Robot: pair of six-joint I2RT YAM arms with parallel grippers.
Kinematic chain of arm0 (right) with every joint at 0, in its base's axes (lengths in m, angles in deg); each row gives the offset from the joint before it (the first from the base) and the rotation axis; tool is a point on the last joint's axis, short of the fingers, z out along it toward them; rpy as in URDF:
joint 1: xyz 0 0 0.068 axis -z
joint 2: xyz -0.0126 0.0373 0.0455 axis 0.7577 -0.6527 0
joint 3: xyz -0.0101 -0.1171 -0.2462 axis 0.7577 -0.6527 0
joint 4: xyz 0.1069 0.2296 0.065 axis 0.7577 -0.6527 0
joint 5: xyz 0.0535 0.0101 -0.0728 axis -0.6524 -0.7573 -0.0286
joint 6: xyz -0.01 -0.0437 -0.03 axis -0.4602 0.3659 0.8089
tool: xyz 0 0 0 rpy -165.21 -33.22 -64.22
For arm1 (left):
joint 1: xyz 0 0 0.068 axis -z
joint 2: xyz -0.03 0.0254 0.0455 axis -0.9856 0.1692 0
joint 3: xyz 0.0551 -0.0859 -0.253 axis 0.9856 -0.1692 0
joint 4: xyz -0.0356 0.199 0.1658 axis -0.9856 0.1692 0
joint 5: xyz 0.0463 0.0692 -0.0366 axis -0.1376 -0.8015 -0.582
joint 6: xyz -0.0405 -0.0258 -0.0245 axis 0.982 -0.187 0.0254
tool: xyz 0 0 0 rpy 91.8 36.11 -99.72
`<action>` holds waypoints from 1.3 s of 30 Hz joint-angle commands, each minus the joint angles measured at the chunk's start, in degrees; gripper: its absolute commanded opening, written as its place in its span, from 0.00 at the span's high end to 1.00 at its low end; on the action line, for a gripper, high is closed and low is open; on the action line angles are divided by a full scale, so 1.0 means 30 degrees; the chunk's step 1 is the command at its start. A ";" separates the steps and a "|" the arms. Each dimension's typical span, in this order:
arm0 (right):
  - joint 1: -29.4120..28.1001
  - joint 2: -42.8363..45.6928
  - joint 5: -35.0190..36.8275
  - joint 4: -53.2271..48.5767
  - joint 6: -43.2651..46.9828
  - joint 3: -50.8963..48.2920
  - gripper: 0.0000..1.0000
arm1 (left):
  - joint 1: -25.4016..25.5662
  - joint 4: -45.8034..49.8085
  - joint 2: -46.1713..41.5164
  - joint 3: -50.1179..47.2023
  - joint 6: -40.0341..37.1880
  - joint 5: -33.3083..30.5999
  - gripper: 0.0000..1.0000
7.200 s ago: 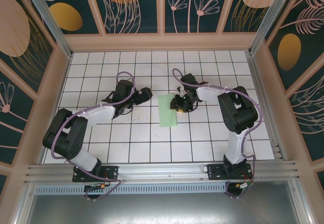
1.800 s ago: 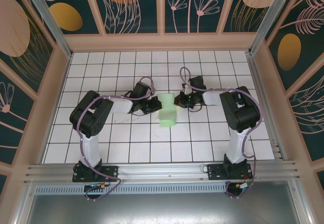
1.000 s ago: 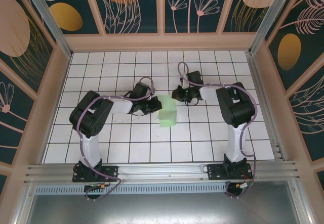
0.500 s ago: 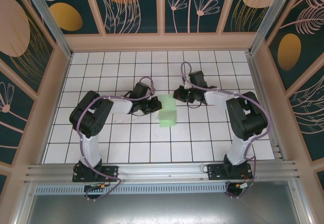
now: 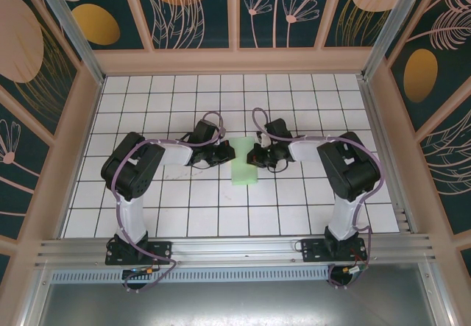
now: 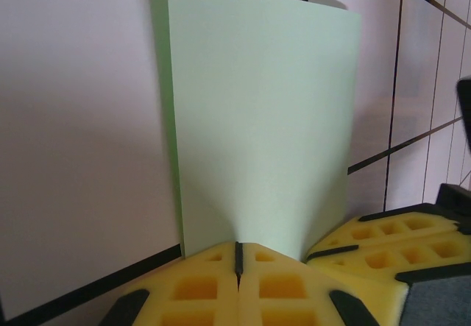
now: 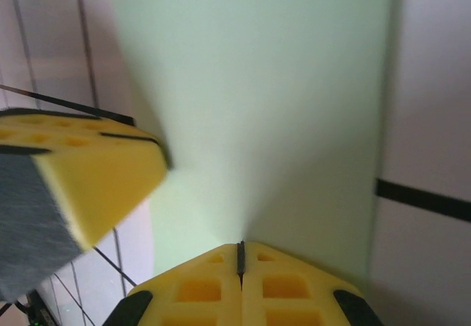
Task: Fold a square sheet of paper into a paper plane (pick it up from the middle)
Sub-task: First fold in half a square sheet of paper at the center of the table.
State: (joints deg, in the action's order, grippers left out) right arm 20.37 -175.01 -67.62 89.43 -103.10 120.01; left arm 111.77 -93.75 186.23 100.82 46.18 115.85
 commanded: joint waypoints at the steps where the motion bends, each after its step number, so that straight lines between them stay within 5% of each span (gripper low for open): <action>1: 0.0322 -0.0053 0.0007 -0.0722 0.0415 -0.1165 1.00 | 0.0046 0.4297 0.2730 -0.1531 -0.0551 -0.3383 1.00; 9: 0.1573 0.2517 -0.0131 -0.1376 0.1386 -0.4018 1.00 | 0.0066 0.4254 0.2883 -0.1635 -0.0535 -0.3529 1.00; 13: 0.1305 0.3531 -0.0784 -0.1464 0.1728 -0.2669 1.00 | 0.0052 0.4150 0.2938 -0.1583 -0.0536 -0.3441 1.00; 25: -0.0479 -0.0174 -0.1318 -0.0032 0.1275 0.0104 1.00 | 0.0071 0.4176 0.2858 -0.1635 -0.0448 -0.3529 1.00; 39: -0.0479 0.4034 -0.1716 -0.1447 0.0875 -0.5590 1.00 | 0.0051 0.4106 0.3092 -0.1599 -0.0390 -0.3618 1.00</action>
State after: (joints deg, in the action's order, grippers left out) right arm 19.19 -165.53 -71.49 92.05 -100.11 106.83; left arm 111.77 -94.19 186.34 100.60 46.20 115.87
